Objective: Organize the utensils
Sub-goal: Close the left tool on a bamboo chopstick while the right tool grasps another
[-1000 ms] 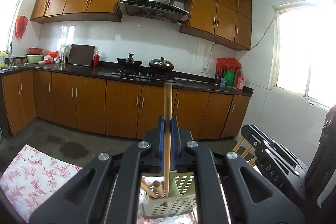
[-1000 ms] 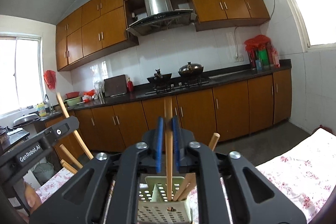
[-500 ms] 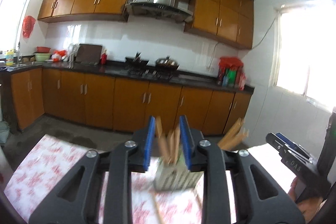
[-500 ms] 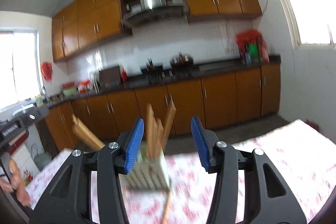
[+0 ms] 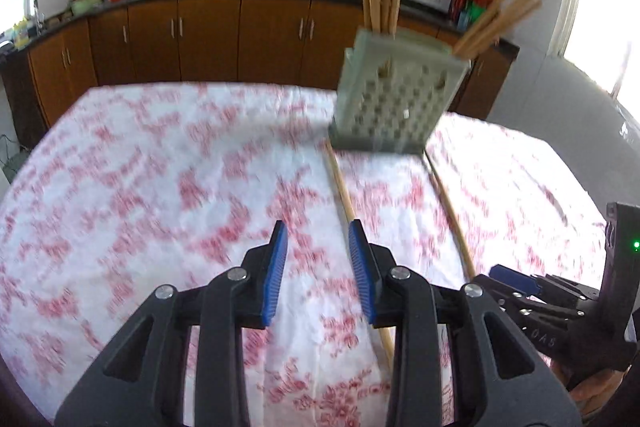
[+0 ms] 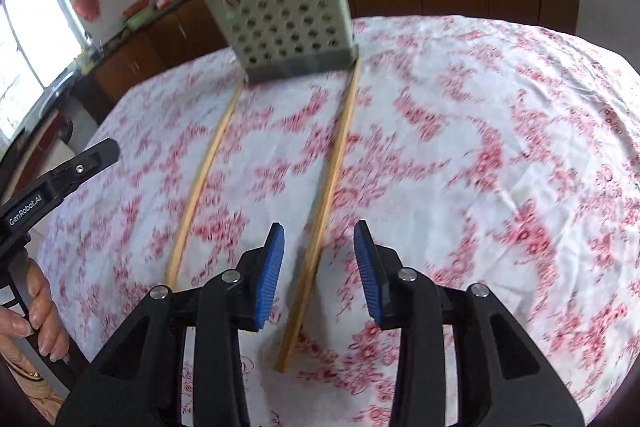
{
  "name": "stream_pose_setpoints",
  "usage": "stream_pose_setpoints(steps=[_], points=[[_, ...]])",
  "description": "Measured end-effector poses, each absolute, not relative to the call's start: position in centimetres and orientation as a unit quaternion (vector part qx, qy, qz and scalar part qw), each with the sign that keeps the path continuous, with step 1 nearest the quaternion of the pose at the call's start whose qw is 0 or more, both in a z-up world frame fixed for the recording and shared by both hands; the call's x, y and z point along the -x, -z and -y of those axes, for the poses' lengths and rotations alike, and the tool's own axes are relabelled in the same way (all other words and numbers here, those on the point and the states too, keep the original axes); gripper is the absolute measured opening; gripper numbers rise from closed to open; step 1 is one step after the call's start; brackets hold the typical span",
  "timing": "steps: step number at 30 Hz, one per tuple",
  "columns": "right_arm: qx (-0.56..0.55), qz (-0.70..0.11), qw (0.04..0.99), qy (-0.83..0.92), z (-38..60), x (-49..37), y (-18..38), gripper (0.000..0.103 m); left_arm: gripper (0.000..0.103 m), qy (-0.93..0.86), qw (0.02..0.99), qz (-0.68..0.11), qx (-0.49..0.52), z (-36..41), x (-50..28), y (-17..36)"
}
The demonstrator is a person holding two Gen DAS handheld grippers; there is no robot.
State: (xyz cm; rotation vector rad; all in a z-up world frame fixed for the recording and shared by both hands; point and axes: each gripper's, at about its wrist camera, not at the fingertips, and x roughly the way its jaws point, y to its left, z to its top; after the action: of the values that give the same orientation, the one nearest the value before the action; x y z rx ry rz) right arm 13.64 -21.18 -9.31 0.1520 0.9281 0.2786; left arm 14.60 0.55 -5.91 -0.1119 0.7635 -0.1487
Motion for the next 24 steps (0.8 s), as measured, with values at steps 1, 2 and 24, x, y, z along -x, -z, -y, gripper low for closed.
stream_pose_setpoints(steps=[1, 2, 24], points=[[-0.064, -0.44, 0.886, -0.13, 20.9, -13.5, 9.3, 0.028, 0.033, 0.075, 0.921, -0.378, 0.056, -0.2, -14.5, 6.4], [-0.044, -0.438, 0.89, -0.119, 20.5, -13.5, 9.5, 0.015, 0.033, 0.079, 0.918, -0.385, 0.058, 0.0, -14.5, 6.8], [-0.069, -0.43, 0.899, -0.05, 25.4, -14.4, 10.0, 0.008, 0.008, 0.009, 0.895, -0.444, 0.033, -0.3, -19.2, 10.3]])
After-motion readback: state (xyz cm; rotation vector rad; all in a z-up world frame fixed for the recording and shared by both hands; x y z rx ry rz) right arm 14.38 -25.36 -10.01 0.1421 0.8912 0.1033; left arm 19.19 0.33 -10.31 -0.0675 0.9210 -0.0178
